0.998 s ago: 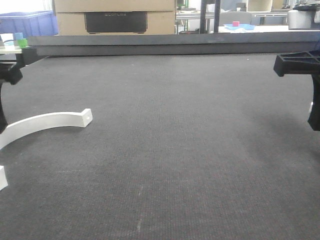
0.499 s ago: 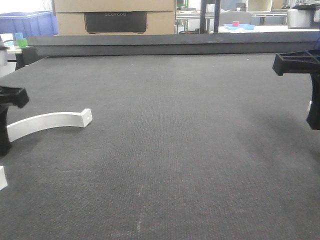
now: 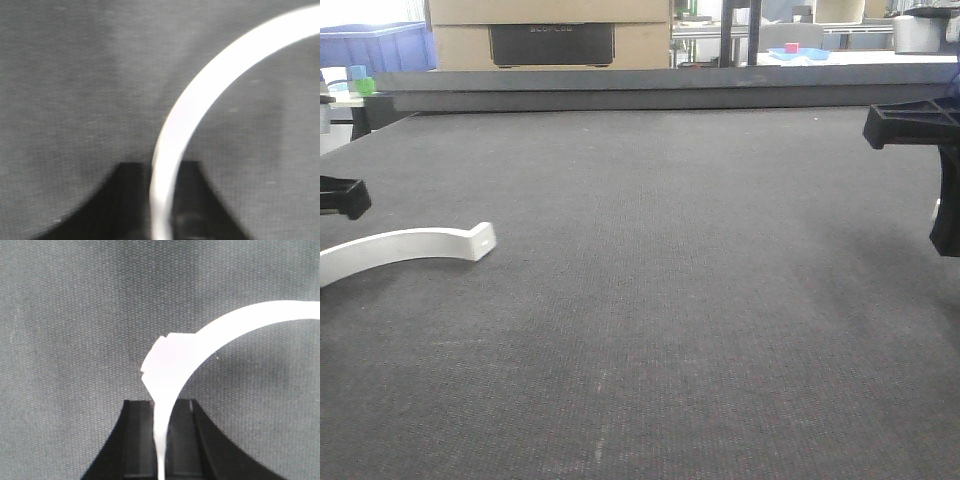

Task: Grab PVC pipe and place in blue bin
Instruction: 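Lift both held pipe arcs up off the table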

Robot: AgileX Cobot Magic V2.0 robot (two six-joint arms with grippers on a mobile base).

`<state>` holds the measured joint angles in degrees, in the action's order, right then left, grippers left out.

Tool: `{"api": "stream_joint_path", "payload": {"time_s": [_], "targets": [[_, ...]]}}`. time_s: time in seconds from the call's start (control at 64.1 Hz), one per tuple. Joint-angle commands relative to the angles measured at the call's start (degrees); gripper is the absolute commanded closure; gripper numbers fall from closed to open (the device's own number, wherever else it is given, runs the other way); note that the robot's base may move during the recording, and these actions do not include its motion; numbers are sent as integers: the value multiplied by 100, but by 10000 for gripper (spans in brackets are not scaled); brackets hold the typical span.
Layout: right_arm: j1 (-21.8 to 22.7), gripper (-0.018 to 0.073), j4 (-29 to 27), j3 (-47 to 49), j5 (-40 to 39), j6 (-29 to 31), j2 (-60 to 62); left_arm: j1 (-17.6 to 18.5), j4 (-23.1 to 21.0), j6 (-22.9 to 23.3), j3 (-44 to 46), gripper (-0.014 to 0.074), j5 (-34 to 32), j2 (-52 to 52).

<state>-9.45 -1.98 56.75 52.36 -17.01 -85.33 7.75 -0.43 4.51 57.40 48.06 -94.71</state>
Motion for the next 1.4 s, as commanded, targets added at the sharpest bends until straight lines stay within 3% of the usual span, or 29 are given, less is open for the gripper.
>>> {"api": "stream_joint_path", "payload": {"time_s": [0.0,0.281,0.561,0.671,0.842,1.061,1.232,1.388], "targets": [[3,727,54,37,-17,9,62,29,-269,43,-27,707,260,-70],[3,727,69,42,94,21,566,29,-329,43,209,707,792,374],[3,727,69,42,-79,42,1886,29,-320,196,230,707,1030,1897],[3,727,69,42,-241,56,2325,29,-320,196,219,707,758,2647],[3,727,69,-23,-526,360,2901,29,-320,196,44,707,-263,3867],[3,727,77,-917,-2331,959,3948,29,-320,196,-925,707,-1826,5245],[3,727,77,-1592,-2782,959,5033,29,-316,196,-1825,707,-1997,6200],[3,727,77,-1615,-2769,959,5704,29,-307,196,-1902,707,-2153,6696]]}}
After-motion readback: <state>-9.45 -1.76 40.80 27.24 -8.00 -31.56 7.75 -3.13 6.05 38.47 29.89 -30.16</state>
